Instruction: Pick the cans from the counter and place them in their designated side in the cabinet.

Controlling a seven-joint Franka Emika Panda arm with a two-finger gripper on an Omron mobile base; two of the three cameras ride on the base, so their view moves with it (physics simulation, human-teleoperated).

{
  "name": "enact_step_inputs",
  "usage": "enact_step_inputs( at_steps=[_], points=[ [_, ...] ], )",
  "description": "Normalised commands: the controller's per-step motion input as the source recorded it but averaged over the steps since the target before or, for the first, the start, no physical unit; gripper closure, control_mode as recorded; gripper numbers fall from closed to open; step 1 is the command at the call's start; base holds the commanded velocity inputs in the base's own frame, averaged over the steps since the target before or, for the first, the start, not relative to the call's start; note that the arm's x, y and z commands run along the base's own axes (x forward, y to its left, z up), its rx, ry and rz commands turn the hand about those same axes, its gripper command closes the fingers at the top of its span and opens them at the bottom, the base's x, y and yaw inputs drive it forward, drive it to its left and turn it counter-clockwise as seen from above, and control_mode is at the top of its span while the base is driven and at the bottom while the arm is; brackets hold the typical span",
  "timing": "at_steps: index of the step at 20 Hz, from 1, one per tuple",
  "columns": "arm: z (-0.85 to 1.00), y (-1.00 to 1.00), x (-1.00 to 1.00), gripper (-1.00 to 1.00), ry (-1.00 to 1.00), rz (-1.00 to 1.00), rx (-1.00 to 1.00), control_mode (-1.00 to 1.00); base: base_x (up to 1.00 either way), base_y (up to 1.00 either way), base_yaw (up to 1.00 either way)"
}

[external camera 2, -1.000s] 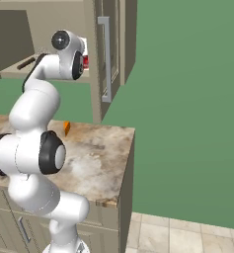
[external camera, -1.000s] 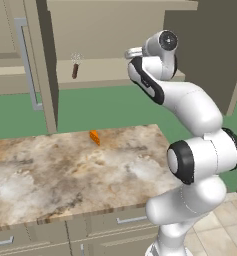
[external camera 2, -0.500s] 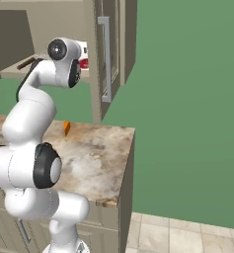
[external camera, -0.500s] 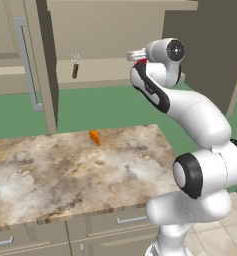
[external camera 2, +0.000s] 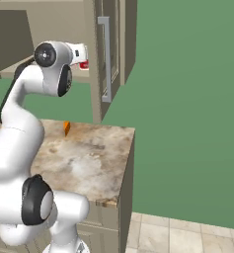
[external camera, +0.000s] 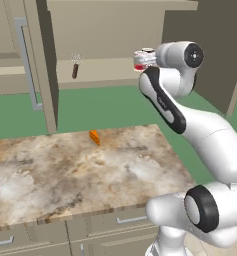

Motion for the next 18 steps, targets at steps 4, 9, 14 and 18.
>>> enact_step_inputs(
  at_steps=[4,9,14,18],
  points=[
    [0.05,0.14,-0.84,-1.00,0.00,0.00,-0.05,-1.00,0.00,0.00,0.00],
    [-0.01,0.09,-0.86,-1.00,0.00,0.00,-0.06,-1.00,0.00,0.00,0.00],
    [-0.07,0.03,-0.88,-1.00,-0.01,0.00,-0.06,-1.00,0.00,0.00,0.00],
    [-0.16,0.04,-0.83,-1.00,0.00,0.00,-0.06,-1.00,0.00,0.00,0.00]
  ],
)
